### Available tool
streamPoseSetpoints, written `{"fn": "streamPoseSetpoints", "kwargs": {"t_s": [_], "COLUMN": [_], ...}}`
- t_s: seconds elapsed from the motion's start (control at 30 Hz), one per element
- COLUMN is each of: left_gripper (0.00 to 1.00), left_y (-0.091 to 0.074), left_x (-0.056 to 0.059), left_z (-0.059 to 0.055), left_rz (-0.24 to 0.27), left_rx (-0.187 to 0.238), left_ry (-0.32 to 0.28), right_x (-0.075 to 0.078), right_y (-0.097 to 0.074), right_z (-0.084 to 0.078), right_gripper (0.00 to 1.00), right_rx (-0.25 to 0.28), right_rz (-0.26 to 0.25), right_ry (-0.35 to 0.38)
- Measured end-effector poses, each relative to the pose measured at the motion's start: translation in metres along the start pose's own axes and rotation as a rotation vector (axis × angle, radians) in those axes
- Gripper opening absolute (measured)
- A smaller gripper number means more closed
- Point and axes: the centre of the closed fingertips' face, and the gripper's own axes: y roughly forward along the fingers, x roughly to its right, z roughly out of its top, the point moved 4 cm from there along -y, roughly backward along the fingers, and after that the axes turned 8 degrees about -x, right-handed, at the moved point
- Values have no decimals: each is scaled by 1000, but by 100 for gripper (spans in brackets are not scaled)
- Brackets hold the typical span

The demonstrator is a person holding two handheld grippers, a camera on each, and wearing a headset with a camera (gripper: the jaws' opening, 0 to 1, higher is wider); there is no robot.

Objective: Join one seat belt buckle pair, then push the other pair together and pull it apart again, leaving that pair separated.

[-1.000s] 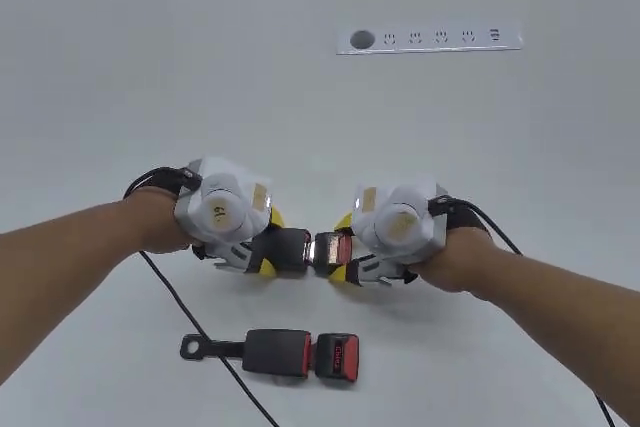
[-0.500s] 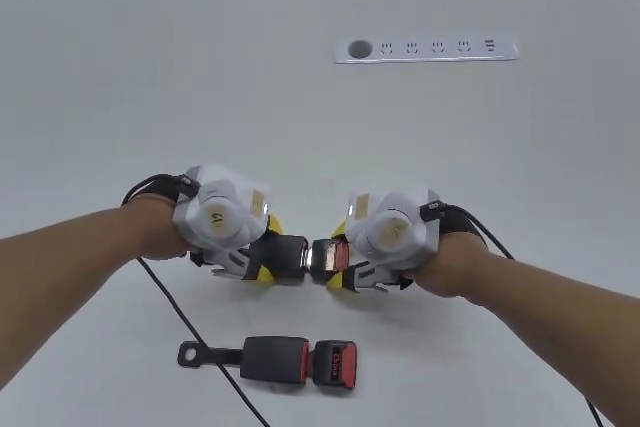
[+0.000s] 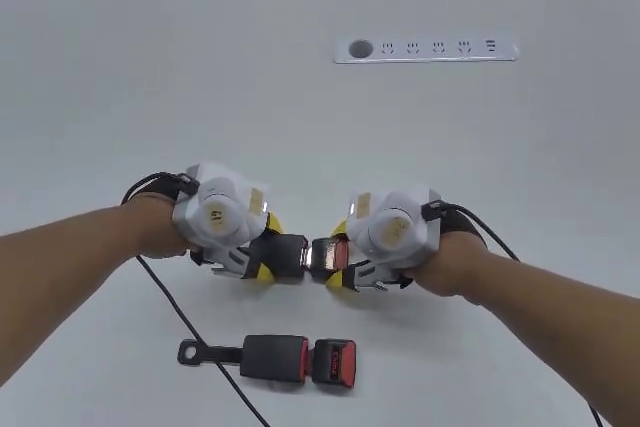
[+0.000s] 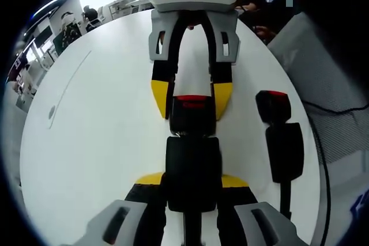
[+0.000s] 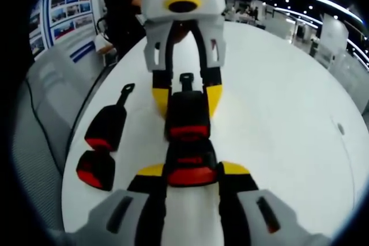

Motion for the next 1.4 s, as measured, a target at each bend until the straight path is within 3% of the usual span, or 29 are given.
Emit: {"fn": "streamPoseSetpoints", "kwargs": {"t_s": [0.4,0.6,1.13,1.4], "left_gripper": [34,34,35,35], "left_y": [-1,-1,-2,-1], "left_x": [0,-1,2,1], "left_z": [-3,-8,-3,-4], "left_rz": [-5,5,2,2], "left_rx": [45,104,132,148], "left_ry": [-20,-58,-74,-86], "right_x": [-1,0,-3,-4], "right_y": [-1,-3,-12,-22], "right_z": [-2,-7,-21,-42], "right_gripper": [34,35,35,35], "right_rx": [53,75,104,101], "right_rz": [-5,-9,-25,-32], "right_ry": [13,18,27,58]}}
